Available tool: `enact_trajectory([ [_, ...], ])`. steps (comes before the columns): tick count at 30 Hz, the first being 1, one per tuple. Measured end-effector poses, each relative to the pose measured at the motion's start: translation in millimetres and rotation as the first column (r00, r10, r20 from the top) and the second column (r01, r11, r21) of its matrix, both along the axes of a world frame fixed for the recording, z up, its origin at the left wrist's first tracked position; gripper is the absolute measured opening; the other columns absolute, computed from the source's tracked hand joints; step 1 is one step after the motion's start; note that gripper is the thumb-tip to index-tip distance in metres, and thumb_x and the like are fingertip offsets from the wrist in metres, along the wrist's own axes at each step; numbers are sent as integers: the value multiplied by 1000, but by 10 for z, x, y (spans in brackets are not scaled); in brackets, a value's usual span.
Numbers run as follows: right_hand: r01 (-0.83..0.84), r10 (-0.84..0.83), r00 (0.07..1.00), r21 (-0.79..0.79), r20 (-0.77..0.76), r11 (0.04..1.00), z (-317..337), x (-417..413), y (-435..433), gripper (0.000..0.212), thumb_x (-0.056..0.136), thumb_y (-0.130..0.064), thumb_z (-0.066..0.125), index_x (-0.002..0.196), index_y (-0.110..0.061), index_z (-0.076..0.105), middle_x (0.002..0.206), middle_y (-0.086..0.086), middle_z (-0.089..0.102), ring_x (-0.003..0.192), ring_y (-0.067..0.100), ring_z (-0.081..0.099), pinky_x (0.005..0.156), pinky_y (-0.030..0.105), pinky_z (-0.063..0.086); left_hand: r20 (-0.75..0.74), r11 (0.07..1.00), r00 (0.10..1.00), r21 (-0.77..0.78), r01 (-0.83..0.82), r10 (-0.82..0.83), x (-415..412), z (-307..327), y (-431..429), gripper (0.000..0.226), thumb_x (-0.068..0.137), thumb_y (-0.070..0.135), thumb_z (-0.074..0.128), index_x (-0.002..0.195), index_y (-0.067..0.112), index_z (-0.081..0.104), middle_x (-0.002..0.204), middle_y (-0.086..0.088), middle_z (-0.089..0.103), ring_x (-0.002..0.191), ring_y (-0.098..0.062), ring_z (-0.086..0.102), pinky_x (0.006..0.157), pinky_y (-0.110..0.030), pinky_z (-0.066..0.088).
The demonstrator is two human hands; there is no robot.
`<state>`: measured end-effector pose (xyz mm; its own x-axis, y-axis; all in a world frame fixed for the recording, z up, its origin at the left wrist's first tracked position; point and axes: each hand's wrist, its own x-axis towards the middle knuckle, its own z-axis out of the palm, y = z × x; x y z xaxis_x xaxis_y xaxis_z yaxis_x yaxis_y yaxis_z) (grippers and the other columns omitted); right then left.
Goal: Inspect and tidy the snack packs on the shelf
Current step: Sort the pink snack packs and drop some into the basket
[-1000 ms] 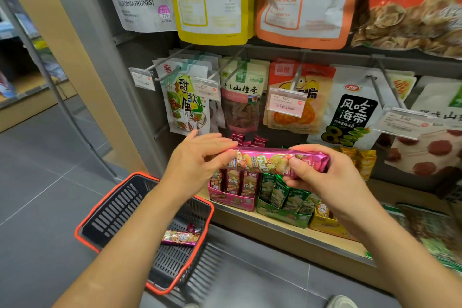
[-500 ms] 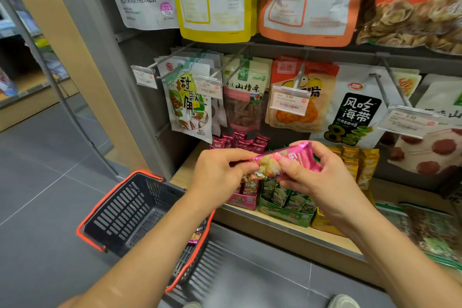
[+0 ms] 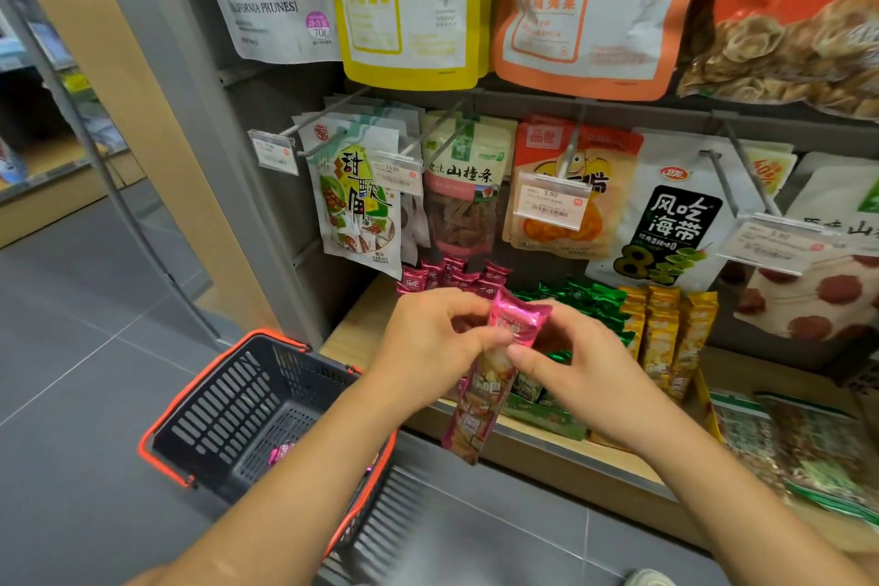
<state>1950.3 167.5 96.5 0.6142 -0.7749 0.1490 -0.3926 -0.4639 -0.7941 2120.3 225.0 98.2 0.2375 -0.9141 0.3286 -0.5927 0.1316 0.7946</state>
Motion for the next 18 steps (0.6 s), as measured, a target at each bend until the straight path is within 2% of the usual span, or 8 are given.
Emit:
enact_trajectory([
  [3,-14,13,995,-2,-102,1000,22,38,-7,39,85,-44,68,121,-39,54,106,-23,64,99,-6,58,85,20,48,5,995,998,84,55,-55,50,-43,-38,21,74,14,81,92,25,78,75,24,69,76,2,65,71,-15,52],
  [6,-36,-3,971,-158,-239,987,81,60,-8,42,87,-44,66,127,-41,53,112,-22,65,101,-1,59,86,22,49,-93,926,967,278,255,-238,229,-25,-102,33,83,2,70,90,34,74,83,12,75,81,-4,70,77,-21,56],
  [8,-28,-48,954,-249,-295,968,138,57,-16,40,89,-41,64,128,-40,52,110,-20,66,100,2,60,86,25,51,-167,934,970,281,220,-178,369,-75,-190,44,88,-5,59,86,36,73,84,11,75,81,-5,71,77,-24,58],
  [10,-5,-74,969,-320,-237,947,192,59,-17,39,90,-35,63,128,-39,52,109,-20,64,101,1,59,89,25,50,-69,975,997,222,-18,34,491,-169,-344,41,92,1,56,84,38,73,87,12,73,75,-4,68,74,-23,58],
  [12,28,-71,993,-413,-89,910,238,83,-6,39,89,-26,62,127,-32,55,112,-17,62,103,1,56,90,17,45,111,971,980,156,-183,166,558,-296,-502,34,93,6,54,92,33,74,96,12,71,76,-1,62,76,-20,53],
  [14,61,-41,998,-503,51,862,251,130,-3,41,86,-14,66,126,-21,57,116,-9,62,107,4,56,91,14,46,298,975,947,147,-167,117,590,-444,-666,33,94,5,49,112,21,71,115,3,68,104,-9,60,96,-27,47],
  [15,66,-25,996,-556,82,829,230,163,-8,43,84,-8,69,125,-15,58,119,-3,63,110,8,57,94,18,46,356,976,931,158,-147,83,602,-515,-732,37,93,5,47,121,19,67,124,1,64,116,-15,56,103,-32,43],
  [18,58,-8,997,-710,74,702,97,281,-105,41,84,-2,66,124,0,60,124,13,63,117,22,59,104,27,43,409,976,911,170,-138,58,663,-635,-906,47,94,9,45,139,17,51,136,-4,57,127,-21,48,107,-36,40],
])
